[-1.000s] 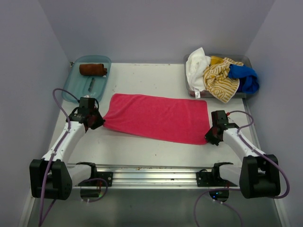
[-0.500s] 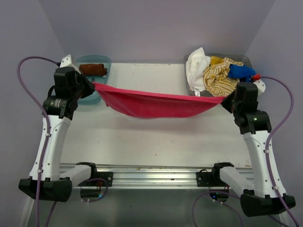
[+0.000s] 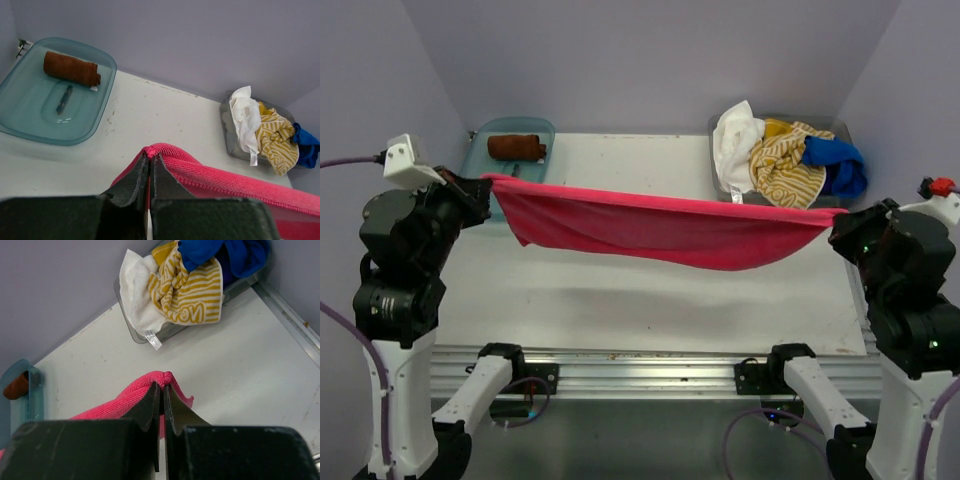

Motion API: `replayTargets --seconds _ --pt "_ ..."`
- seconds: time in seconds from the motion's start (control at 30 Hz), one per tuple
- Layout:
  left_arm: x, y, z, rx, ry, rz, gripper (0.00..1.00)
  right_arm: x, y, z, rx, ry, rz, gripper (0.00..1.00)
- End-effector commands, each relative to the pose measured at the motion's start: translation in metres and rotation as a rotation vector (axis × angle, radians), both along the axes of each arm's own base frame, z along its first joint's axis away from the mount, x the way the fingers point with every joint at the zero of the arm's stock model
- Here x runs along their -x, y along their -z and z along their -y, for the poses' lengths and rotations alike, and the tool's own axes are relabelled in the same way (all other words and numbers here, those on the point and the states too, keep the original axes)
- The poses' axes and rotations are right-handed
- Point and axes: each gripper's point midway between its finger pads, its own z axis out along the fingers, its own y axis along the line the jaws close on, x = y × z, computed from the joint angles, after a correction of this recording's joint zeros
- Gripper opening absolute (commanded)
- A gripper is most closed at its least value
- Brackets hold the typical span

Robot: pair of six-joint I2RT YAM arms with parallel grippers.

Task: Roll the towels
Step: Flatten the towel

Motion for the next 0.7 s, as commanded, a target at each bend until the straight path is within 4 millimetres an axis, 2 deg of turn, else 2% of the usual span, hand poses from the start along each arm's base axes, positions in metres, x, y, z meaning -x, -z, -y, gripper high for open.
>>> replayTargets --seconds 0.0,0.13,0.27,0.37,0.4,0.43,0.47,0.5,0.53,0.57,0.6,0.63,0.67 --pt "0.029 -0.031 -0.011 -0.039 -0.032 0.117 0.00 0.031 -0.017 0.013 0.066 0.030 0.015 0.00" --pt "0.043 -0.035 -0.015 -0.048 -0.049 0.144 0.00 0.054 -0.029 0.014 0.072 0.022 0.037 0.00" --pt "0.051 -0.035 -0.015 -0.036 -0.053 0.146 0.00 0.064 -0.033 0.012 0.065 0.008 0.047 0.00" --pt "0.049 -0.024 -0.014 -0.021 -0.051 0.129 0.00 0.060 -0.017 0.013 0.070 0.016 0.010 0.00" --pt "0.045 -0.017 -0.015 -0.023 -0.056 0.114 0.00 0.053 0.002 0.014 0.075 0.020 -0.040 0.00" --pt "0.036 0.003 -0.015 -0.028 -0.061 0.065 0.00 0.045 0.010 0.012 0.075 0.015 -0.043 0.00" --pt "0.029 0.013 -0.016 -0.029 -0.065 0.047 0.00 0.037 0.034 0.009 0.076 -0.002 -0.109 0.00" --pt "0.022 0.026 -0.015 -0.027 -0.067 0.016 0.00 0.030 0.046 0.008 0.076 -0.006 -0.140 0.00" --pt "0.008 0.056 -0.013 -0.029 -0.061 -0.063 0.00 0.019 0.055 0.005 0.071 -0.019 -0.148 0.00" --pt "0.000 0.068 -0.009 -0.023 -0.039 -0.091 0.00 0.008 0.070 0.002 0.066 -0.033 -0.185 0.00" --pt "-0.007 0.082 -0.006 -0.011 -0.034 -0.129 0.00 -0.002 0.101 -0.003 0.053 -0.054 -0.257 0.00" --pt "-0.019 0.115 -0.004 -0.012 -0.029 -0.214 0.00 -0.018 0.109 -0.006 0.040 -0.058 -0.245 0.00" --pt "-0.027 0.126 -0.003 -0.010 -0.024 -0.235 0.00 -0.028 0.123 -0.009 0.031 -0.064 -0.266 0.00"
